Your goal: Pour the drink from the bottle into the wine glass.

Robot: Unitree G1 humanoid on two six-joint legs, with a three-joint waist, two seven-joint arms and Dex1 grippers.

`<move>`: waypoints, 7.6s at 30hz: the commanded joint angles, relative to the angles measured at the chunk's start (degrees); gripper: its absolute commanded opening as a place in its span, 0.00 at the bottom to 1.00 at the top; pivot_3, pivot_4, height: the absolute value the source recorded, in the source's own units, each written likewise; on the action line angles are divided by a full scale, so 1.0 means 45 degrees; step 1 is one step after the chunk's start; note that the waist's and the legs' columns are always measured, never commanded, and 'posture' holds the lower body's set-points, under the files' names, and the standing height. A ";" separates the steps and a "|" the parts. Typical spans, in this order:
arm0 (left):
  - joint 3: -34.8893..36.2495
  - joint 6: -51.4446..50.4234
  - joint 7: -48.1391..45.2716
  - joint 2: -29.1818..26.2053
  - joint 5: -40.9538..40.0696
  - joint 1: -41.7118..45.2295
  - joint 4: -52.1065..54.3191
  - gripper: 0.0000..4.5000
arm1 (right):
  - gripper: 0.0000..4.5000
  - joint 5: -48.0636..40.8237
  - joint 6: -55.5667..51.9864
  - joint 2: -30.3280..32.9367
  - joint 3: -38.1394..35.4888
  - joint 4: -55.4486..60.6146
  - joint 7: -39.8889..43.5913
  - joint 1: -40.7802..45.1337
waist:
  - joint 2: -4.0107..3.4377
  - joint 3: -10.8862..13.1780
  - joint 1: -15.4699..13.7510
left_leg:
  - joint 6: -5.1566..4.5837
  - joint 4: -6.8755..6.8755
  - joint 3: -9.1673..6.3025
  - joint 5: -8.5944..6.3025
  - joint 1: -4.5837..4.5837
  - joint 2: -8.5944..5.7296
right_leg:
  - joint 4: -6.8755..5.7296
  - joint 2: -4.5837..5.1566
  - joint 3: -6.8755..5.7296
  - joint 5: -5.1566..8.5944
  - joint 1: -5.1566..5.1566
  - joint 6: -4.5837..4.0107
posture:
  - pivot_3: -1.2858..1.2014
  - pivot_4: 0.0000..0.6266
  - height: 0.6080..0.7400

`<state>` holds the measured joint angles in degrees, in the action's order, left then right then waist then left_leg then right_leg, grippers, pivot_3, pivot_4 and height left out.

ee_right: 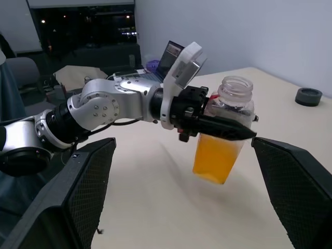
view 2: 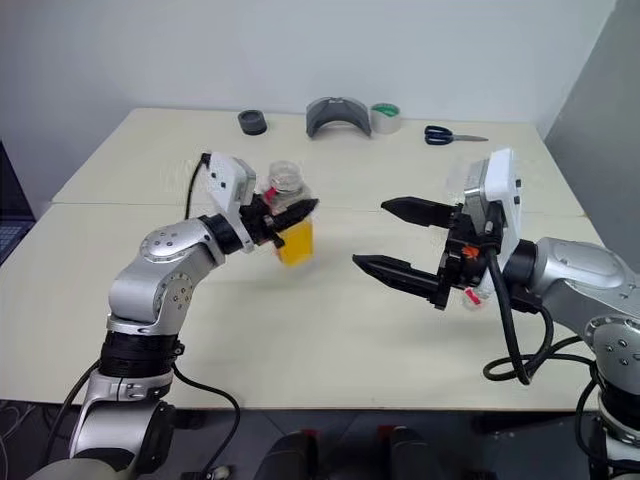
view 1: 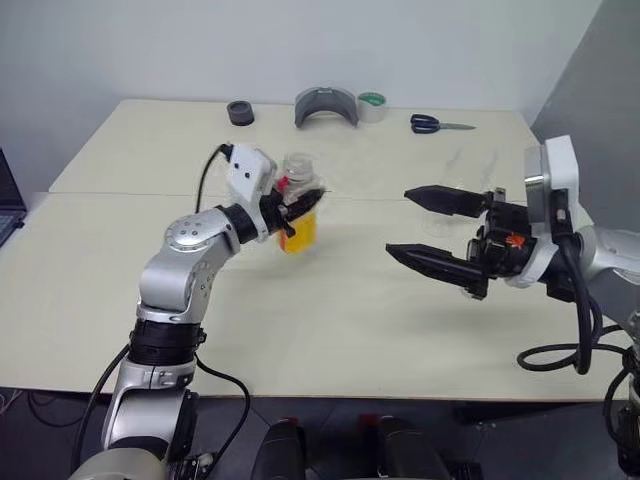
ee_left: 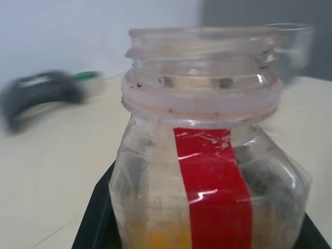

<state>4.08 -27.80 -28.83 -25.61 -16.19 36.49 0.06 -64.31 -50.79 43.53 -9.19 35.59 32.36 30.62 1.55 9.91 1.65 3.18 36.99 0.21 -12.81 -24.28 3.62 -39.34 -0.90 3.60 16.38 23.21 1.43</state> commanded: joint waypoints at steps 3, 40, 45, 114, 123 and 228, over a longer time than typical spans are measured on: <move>0.1453 0.0961 0.2932 0.0660 0.0846 0.0017 -0.0348 0.40 | 0.99 0.0708 0.0544 -0.0420 0.0690 -0.0452 0.0452 0.0481 | 0.0000 0.0000 -0.0007 | 0.0000 0.0000 -0.0001 0.0000 -0.0003 0.0000 | 0.0001 0.0003 -0.0003 0.0000 0.0000 0.0000 | 0.52 0.24 1.00; 0.2716 0.8679 0.3244 0.1087 0.1026 0.0812 -0.8979 0.99 | 1.00 0.2293 0.0913 -0.1507 0.1256 -0.1048 0.0688 0.1041 | 0.0005 -0.0002 -0.0027 | 0.0002 0.0002 -0.0004 0.0001 -0.0030 0.0000 | 0.0004 0.0009 -0.0022 -0.0003 0.0007 -0.0001 | 0.52 0.24 1.00; 0.2532 0.8522 0.3350 0.1115 0.1242 0.0048 -0.8342 0.99 | 1.00 0.2365 0.0987 -0.1782 0.1366 -0.0650 0.0297 0.0641 | 0.0005 -0.0003 -0.0003 | 0.0003 0.0001 -0.0002 0.0001 -0.0027 0.0000 | -0.0002 0.0009 -0.0018 -0.0003 0.0007 -0.0001 | 0.52 0.24 1.00; 0.0001 -0.0517 -0.2805 -0.1746 -0.3470 -0.4667 0.5793 0.99 | 1.00 1.1199 0.9720 -0.6396 -0.0151 -1.4950 -0.4542 0.2085 | 0.0031 -0.0026 0.0086 | 0.0002 -0.0032 0.0106 -0.0001 0.0077 0.0008 | -0.0037 -0.0006 0.0106 0.0006 0.0003 -0.0005 | 0.52 0.24 1.00; -0.0053 -0.0708 -0.2788 -0.1774 -0.3499 -0.4544 0.5920 1.00 | 0.91 1.1573 1.1787 -0.6367 -0.0473 -1.8550 -0.4394 0.3906 | 0.0026 -0.0022 0.0166 | 0.0002 -0.0033 0.0107 -0.0001 0.0077 0.0009 | -0.0037 -0.0006 0.0107 0.0006 0.0003 -0.0006 | 0.52 0.24 1.00; 0.3753 0.2348 0.4327 0.1622 0.0917 -0.9792 0.5328 1.00 | 1.00 0.3023 0.1209 -0.1210 0.0171 0.0505 0.2243 -0.3188 | 0.0077 -0.0018 0.0175 | 0.0001 -0.0072 0.0058 -0.0006 0.0074 -0.0001 | 0.0057 -0.0007 0.0102 0.0040 -0.0017 0.0088 | 0.52 0.24 1.00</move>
<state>20.50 -17.40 -8.79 -17.63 -11.91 -8.21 24.25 -49.08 -45.47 37.46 -7.06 35.73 43.16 15.45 1.90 9.83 2.43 3.19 36.67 0.48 -12.84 -23.95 3.62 -39.08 -0.93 4.06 16.55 23.14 1.83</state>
